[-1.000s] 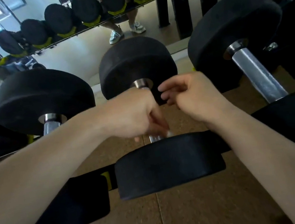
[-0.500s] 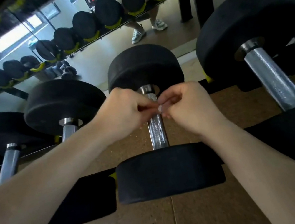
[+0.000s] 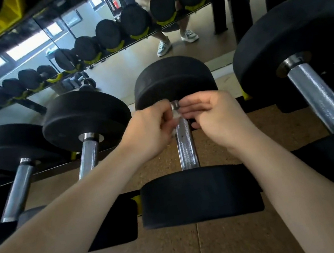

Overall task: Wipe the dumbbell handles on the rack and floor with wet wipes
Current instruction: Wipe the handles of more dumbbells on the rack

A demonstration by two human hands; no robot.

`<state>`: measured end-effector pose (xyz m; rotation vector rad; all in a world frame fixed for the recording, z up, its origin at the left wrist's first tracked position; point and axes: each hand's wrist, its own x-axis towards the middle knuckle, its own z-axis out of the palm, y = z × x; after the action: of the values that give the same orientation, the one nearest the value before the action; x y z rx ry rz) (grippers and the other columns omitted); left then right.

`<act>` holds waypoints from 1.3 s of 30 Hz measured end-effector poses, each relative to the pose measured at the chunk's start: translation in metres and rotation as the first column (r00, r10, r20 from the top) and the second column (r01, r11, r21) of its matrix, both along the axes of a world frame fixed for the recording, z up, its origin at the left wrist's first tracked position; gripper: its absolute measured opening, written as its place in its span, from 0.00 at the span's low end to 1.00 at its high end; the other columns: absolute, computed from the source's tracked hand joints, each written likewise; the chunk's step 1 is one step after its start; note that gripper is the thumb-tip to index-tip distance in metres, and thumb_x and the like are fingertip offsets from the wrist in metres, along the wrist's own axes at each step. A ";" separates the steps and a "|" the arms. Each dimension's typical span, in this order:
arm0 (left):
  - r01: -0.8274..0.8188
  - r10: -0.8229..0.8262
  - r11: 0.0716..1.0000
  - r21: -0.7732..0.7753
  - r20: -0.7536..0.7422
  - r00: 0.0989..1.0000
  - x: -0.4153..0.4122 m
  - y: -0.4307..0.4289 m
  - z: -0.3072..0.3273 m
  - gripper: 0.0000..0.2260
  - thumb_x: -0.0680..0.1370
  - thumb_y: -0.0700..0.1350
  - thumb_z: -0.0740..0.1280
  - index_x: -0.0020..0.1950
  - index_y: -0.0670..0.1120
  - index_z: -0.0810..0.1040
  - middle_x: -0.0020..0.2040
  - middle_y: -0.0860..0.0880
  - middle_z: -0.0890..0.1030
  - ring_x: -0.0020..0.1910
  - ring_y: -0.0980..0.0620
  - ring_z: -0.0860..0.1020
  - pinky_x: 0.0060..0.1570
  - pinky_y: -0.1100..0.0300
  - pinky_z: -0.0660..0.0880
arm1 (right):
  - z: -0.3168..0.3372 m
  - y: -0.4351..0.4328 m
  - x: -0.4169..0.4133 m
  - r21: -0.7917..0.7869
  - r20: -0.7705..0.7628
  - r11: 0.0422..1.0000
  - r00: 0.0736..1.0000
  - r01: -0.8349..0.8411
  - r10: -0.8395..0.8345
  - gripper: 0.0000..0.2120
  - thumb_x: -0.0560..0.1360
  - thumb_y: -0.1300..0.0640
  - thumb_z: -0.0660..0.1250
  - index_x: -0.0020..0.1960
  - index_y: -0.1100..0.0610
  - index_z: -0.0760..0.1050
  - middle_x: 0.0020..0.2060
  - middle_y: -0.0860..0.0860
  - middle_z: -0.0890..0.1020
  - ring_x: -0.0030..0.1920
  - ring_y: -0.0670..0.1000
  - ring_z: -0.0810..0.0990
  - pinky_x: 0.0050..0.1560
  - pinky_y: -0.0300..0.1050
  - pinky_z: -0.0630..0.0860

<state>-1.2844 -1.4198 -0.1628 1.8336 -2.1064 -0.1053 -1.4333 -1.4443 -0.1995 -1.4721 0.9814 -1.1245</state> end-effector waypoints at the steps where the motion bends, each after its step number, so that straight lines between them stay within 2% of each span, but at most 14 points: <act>1: -0.019 0.030 0.991 0.134 -0.079 0.996 0.000 0.004 0.000 0.11 0.79 0.42 0.66 0.39 0.48 0.68 0.28 0.52 0.77 0.24 0.56 0.78 0.30 0.55 0.79 | 0.000 0.000 -0.001 -0.024 -0.043 0.999 0.999 -0.025 0.024 0.18 0.75 0.72 0.60 0.53 0.53 0.80 0.46 0.47 0.83 0.48 0.41 0.82 0.50 0.35 0.78; 3: -0.001 0.078 0.949 0.314 -0.233 0.969 0.000 0.009 0.001 0.11 0.80 0.39 0.64 0.40 0.45 0.67 0.28 0.50 0.78 0.25 0.55 0.79 0.28 0.57 0.78 | 0.002 0.000 -0.001 -0.073 -0.129 0.995 0.990 -0.063 0.053 0.17 0.75 0.72 0.63 0.54 0.54 0.81 0.46 0.46 0.84 0.48 0.41 0.82 0.49 0.32 0.77; 7: -0.046 0.106 0.974 0.222 -0.265 0.958 0.003 0.002 0.001 0.08 0.78 0.41 0.67 0.41 0.46 0.72 0.34 0.51 0.77 0.28 0.63 0.76 0.27 0.69 0.71 | 0.000 -0.001 -0.001 -0.084 -0.144 0.996 0.990 -0.020 0.008 0.16 0.75 0.71 0.64 0.54 0.54 0.82 0.46 0.45 0.84 0.48 0.40 0.81 0.52 0.34 0.77; 9: -0.078 0.140 0.968 0.239 -0.254 0.957 0.004 0.001 0.001 0.09 0.77 0.42 0.70 0.38 0.46 0.73 0.33 0.52 0.76 0.29 0.61 0.74 0.30 0.65 0.71 | 0.000 0.000 -0.003 -0.065 -0.152 0.998 0.988 -0.024 0.013 0.16 0.75 0.71 0.64 0.52 0.52 0.82 0.45 0.45 0.84 0.48 0.40 0.81 0.52 0.36 0.78; 11: -0.045 0.173 0.913 0.405 -0.284 0.943 0.004 0.010 0.000 0.12 0.76 0.35 0.68 0.35 0.45 0.73 0.29 0.52 0.77 0.27 0.58 0.75 0.30 0.62 0.73 | 0.003 0.003 -0.004 -0.056 -0.213 0.993 0.973 -0.103 0.089 0.16 0.74 0.70 0.65 0.49 0.51 0.82 0.43 0.44 0.84 0.46 0.40 0.82 0.52 0.37 0.78; 14: 0.056 0.189 0.813 0.580 -0.353 0.916 0.002 0.032 -0.001 0.13 0.73 0.27 0.67 0.34 0.43 0.75 0.30 0.48 0.79 0.25 0.60 0.76 0.27 0.67 0.71 | 0.008 0.008 -0.004 -0.058 -0.333 0.981 0.930 -0.184 0.154 0.13 0.74 0.65 0.69 0.46 0.47 0.83 0.43 0.43 0.84 0.46 0.40 0.81 0.51 0.34 0.77; 18: -0.131 0.318 0.928 0.349 -0.561 0.764 0.002 0.018 0.001 0.10 0.72 0.29 0.69 0.38 0.43 0.78 0.31 0.45 0.80 0.26 0.54 0.77 0.29 0.60 0.76 | 0.008 0.007 -0.006 -0.105 -0.357 0.989 0.932 -0.108 0.064 0.11 0.77 0.62 0.67 0.50 0.46 0.82 0.47 0.41 0.83 0.47 0.37 0.79 0.46 0.27 0.74; 21: -0.238 0.327 0.945 0.225 -0.647 0.689 -0.001 0.000 -0.004 0.08 0.73 0.32 0.70 0.41 0.45 0.80 0.38 0.44 0.82 0.32 0.51 0.81 0.34 0.59 0.79 | 0.005 0.006 -0.008 -0.094 -0.330 0.994 0.944 -0.055 0.021 0.15 0.77 0.65 0.65 0.53 0.47 0.81 0.46 0.41 0.82 0.48 0.38 0.80 0.49 0.32 0.76; 24: -0.215 0.301 0.954 0.210 -0.687 0.662 0.002 0.004 -0.010 0.04 0.74 0.37 0.72 0.42 0.45 0.83 0.39 0.44 0.84 0.36 0.50 0.84 0.39 0.57 0.82 | 0.003 0.005 -0.007 -0.095 -0.350 0.994 0.937 -0.046 0.010 0.13 0.77 0.62 0.66 0.56 0.48 0.81 0.47 0.42 0.82 0.47 0.41 0.80 0.52 0.37 0.78; 27: -0.152 0.275 0.960 0.237 -0.670 0.689 0.005 0.020 -0.010 0.03 0.74 0.42 0.73 0.43 0.49 0.86 0.38 0.49 0.85 0.40 0.52 0.84 0.44 0.54 0.83 | 0.004 0.005 -0.005 -0.095 -0.329 0.993 0.943 -0.072 0.037 0.12 0.76 0.59 0.69 0.57 0.48 0.81 0.48 0.42 0.83 0.49 0.41 0.81 0.54 0.40 0.78; 31: -0.223 0.243 0.969 0.106 -0.569 0.786 0.001 0.017 -0.013 0.04 0.69 0.52 0.77 0.38 0.54 0.85 0.33 0.54 0.84 0.37 0.54 0.83 0.43 0.52 0.82 | 0.006 0.006 -0.004 -0.108 -0.370 0.991 0.928 -0.077 0.031 0.11 0.77 0.59 0.68 0.57 0.47 0.81 0.49 0.41 0.82 0.50 0.38 0.79 0.48 0.28 0.74; 34: -0.343 0.272 0.939 0.007 -0.626 0.731 -0.001 -0.005 -0.016 0.03 0.72 0.47 0.75 0.39 0.51 0.84 0.35 0.54 0.83 0.38 0.56 0.83 0.43 0.54 0.82 | 0.004 0.006 -0.003 -0.114 -0.369 0.993 0.929 -0.021 -0.023 0.14 0.79 0.62 0.63 0.57 0.47 0.80 0.51 0.42 0.81 0.53 0.41 0.79 0.56 0.38 0.76; 35: -0.373 0.269 0.926 -0.055 -0.595 0.757 -0.002 -0.010 -0.019 0.03 0.74 0.45 0.73 0.40 0.50 0.84 0.36 0.54 0.83 0.38 0.56 0.82 0.43 0.54 0.82 | 0.004 0.006 -0.003 -0.117 -0.361 0.993 0.931 0.011 -0.053 0.14 0.79 0.62 0.63 0.58 0.48 0.80 0.51 0.42 0.81 0.54 0.42 0.79 0.59 0.43 0.76; 39: -0.144 0.073 0.937 -0.319 -0.224 0.972 -0.006 -0.003 -0.020 0.07 0.79 0.44 0.65 0.52 0.51 0.83 0.43 0.54 0.82 0.40 0.56 0.78 0.42 0.59 0.76 | 0.000 0.004 -0.005 -0.106 -0.312 0.988 0.940 0.113 -0.141 0.13 0.78 0.62 0.64 0.57 0.50 0.80 0.51 0.45 0.82 0.54 0.45 0.80 0.60 0.46 0.76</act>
<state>-1.2909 -1.4229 -0.1828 1.6520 -1.7515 0.0796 -1.4385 -1.4405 -0.1993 -1.7174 1.2799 -1.0496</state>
